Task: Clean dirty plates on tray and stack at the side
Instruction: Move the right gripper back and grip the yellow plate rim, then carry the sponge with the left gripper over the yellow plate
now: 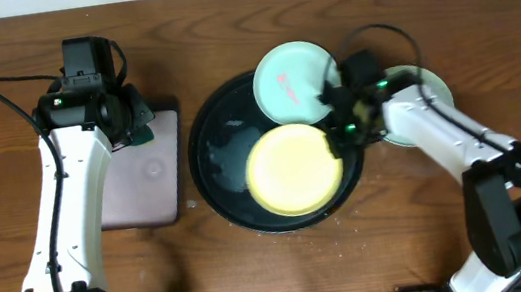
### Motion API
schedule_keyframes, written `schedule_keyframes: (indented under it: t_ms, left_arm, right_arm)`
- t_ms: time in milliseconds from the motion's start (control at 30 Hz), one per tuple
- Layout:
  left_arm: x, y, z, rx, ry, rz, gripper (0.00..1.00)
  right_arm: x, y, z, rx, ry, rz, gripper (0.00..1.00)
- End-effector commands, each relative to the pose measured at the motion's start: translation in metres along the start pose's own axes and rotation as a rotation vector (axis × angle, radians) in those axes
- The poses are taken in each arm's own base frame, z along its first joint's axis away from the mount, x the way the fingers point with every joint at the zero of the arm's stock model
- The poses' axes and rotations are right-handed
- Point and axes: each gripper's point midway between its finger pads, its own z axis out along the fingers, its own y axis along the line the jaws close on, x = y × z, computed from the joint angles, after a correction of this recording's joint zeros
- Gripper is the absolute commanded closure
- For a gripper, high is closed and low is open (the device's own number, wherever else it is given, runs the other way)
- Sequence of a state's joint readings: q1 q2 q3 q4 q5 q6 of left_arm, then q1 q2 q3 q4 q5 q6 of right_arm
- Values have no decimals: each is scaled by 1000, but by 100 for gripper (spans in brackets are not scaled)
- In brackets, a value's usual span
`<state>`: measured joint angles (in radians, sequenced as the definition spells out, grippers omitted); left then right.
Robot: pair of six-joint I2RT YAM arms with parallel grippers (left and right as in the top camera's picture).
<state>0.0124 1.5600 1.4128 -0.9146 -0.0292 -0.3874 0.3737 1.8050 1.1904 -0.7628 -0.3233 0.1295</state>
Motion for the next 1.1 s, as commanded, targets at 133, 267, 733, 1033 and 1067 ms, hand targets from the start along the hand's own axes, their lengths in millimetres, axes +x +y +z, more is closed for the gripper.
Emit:
schedule_keyframes:
  t_ms: [133,267,733,1033,1067]
  left_arm:
    - [2,2,4,-10,11,15,93]
    - [2,3,4,-11,13,15,93]
    - [4,1,4,-3,19,15,93]
    - [7,-5,4,32,37,17,93]
    - [7,-5,4,32,37,17,93]
  right_arm:
    - [-29,41,6,1,-136,275,99]
    - [-26,46,21,47,-137,301,99]
    - [-28,48,54,58,-116,187,69]
    - [-45,34,57,45,-156,107,58]
    - [-44,33,59,46,-150,108,62]
